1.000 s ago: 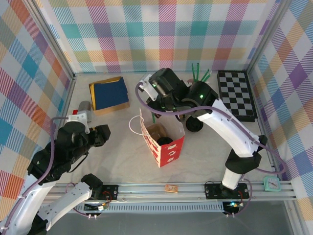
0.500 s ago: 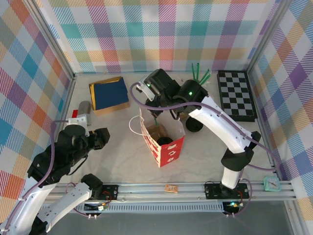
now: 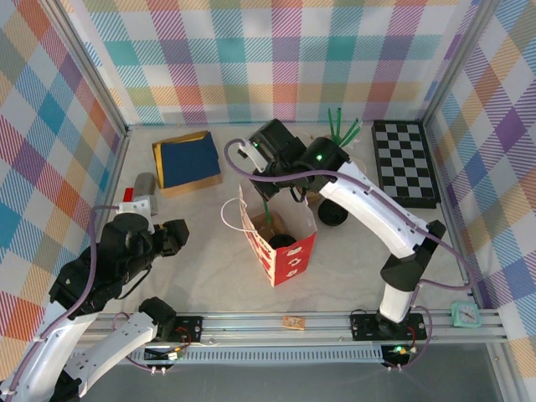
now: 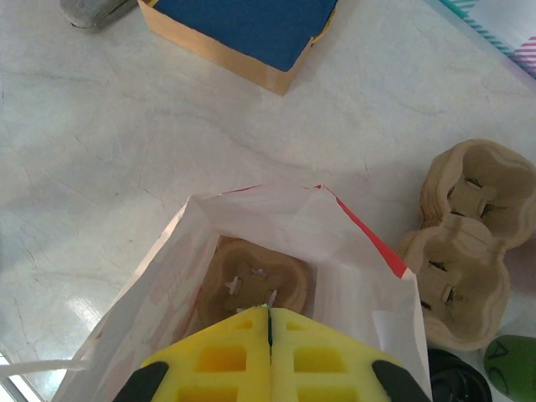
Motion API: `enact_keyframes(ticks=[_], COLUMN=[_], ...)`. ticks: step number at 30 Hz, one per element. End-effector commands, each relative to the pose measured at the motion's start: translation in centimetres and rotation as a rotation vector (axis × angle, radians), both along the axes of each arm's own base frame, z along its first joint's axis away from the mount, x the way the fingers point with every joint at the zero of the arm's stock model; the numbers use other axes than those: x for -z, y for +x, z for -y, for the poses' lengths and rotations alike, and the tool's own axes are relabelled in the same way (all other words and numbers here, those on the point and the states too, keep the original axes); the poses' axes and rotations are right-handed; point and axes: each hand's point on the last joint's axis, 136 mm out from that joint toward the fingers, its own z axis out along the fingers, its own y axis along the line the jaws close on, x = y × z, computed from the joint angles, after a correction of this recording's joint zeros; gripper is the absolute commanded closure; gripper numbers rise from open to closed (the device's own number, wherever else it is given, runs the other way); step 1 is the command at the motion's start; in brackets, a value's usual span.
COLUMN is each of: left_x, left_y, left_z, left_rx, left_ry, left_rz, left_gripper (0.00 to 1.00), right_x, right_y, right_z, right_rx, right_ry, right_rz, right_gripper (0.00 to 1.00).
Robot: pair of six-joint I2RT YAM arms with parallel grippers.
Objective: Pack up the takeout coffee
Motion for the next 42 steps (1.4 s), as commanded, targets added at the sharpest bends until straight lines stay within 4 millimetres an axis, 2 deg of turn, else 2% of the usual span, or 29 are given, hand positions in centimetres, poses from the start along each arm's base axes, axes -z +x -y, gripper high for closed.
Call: enact_keyframes(ticks=[1,24,42], left_x=[0.3,0.8,1.1], left_y=[0.0,0.1,0.1], left_z=[-0.1,-0.1,0.1], left_rx=[-0.001,-0.005,-0.004], left_ry=[0.009,0.015,0.004], left_rz=[0.002,-0.002,-0.008], left_gripper=[0.44,0.44,0.44], right_x=[-0.5,3.1,4.1], right_y=[0.2,1.4,1.6], right_z=[-0.3,-0.4,-0.1], right_rx=[0.017,0.081,0.106], right_ry=[0.053,0.054,0.063], right_rz=[0.0,-0.033,-0.046], right_gripper=[1.0,1.0,1.0])
